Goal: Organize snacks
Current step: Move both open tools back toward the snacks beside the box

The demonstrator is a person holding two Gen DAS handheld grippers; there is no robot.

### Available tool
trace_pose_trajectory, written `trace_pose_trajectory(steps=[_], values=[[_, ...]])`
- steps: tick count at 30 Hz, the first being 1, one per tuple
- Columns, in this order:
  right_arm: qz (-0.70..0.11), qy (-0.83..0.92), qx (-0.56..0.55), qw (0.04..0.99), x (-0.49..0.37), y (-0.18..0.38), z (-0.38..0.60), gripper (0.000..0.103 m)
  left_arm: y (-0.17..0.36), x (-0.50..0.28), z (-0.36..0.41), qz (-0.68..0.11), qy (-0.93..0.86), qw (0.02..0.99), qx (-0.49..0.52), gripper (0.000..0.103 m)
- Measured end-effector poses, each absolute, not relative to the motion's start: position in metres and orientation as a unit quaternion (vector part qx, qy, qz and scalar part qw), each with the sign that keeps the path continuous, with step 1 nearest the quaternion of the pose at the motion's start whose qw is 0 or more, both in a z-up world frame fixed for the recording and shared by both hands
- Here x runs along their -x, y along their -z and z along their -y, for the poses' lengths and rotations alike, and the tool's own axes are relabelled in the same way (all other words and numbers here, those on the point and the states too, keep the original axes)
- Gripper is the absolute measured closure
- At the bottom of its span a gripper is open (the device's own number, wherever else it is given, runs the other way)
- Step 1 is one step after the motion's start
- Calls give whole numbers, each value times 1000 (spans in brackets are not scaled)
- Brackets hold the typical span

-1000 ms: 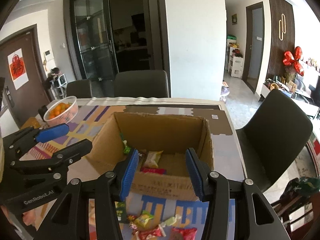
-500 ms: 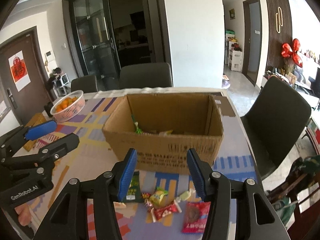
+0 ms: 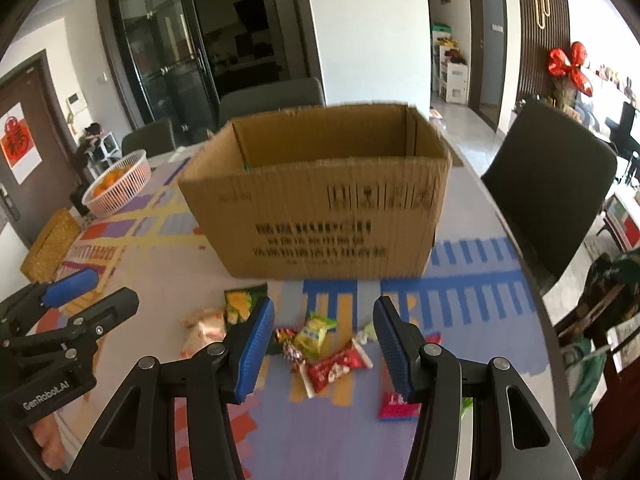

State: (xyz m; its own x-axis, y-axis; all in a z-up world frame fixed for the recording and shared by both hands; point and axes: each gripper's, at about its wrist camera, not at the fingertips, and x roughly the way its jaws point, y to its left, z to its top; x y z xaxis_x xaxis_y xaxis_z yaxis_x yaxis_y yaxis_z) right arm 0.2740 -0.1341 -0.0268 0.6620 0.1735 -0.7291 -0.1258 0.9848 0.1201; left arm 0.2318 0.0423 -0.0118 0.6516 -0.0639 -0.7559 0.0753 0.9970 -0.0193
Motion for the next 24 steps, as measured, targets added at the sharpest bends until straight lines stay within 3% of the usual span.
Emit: trace_pose_trajectory(steps=[24], values=[[-492,-44,-64,867,-286,113,135,50,91,-257,-51,-468,67,881,23,40]])
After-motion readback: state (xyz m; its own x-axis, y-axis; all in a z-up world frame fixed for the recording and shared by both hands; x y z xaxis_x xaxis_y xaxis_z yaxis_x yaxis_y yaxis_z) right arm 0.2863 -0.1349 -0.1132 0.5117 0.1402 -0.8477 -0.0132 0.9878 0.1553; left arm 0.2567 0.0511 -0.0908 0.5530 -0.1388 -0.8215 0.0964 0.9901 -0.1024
